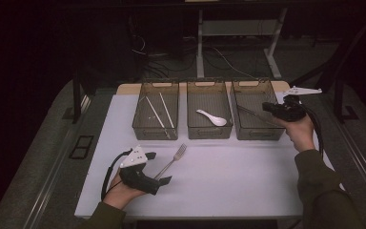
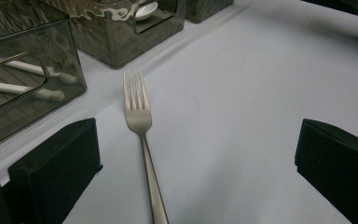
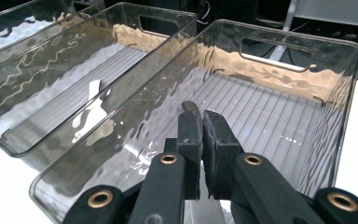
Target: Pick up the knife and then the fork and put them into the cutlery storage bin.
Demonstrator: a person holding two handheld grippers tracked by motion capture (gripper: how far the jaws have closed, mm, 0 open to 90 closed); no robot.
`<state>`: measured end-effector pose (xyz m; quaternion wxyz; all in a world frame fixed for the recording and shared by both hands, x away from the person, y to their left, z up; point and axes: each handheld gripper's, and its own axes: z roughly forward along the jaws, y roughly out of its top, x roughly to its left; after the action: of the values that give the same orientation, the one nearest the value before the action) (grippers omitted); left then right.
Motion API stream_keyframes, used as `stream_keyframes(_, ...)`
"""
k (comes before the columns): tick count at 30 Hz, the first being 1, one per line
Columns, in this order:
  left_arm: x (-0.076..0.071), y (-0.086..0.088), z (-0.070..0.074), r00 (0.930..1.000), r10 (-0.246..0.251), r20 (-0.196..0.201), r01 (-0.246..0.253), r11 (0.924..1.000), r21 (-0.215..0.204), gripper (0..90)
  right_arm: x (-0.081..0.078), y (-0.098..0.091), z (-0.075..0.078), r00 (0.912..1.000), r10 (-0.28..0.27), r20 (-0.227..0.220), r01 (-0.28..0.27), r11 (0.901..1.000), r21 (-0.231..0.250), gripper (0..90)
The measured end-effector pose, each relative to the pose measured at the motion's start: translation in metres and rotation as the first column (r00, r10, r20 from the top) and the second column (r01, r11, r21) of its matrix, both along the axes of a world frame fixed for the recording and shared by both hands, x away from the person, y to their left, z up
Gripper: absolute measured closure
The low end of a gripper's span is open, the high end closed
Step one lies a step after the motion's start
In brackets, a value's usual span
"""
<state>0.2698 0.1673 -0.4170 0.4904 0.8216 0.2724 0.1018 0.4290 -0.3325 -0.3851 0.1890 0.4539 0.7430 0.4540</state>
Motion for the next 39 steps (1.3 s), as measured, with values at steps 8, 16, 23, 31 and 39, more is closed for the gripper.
stream_keyframes(8, 0.0, 0.002, 0.0, 1.0, 0.005, -0.001, -0.005, 1.0, 0.001, 0.0, -0.013, -0.009, 0.007, 0.999, 0.038, -0.024, -0.038, 0.9993, 0.002, 78.5)
stream_keyframes(16, 0.0, 0.003, 0.0, 1.0, 0.008, 0.001, -0.008, 1.0, 0.002, 0.0, -0.036, -0.019, 0.012, 0.9974, 0.064, -0.034, -0.064, 0.9979, -0.004, 75.1)
stream_keyframes(23, 0.0, 0.004, 0.0, 0.9999, 0.013, -0.001, -0.013, 0.9999, 0.001, 0.0, -0.059, -0.033, 0.011, 0.9974, 0.053, -0.049, -0.055, 0.9978, -0.036, 89.5)
stream_keyframes(31, -0.001, 0.004, 0.001, 0.9999, 0.014, 0.002, -0.014, 0.9999, -0.001, 0.0, -0.075, -0.055, 0.004, 0.9983, -0.001, -0.058, -0.002, 0.9985, -0.055, 89.5)
stream_keyframes(39, 0.0, 0.003, 0.0, 1.0, 0.009, 0.0, -0.009, 1.0, 0.0, 0.0, -0.069, -0.062, -0.007, 0.9967, -0.039, -0.071, 0.036, 0.9988, -0.033, 89.6)
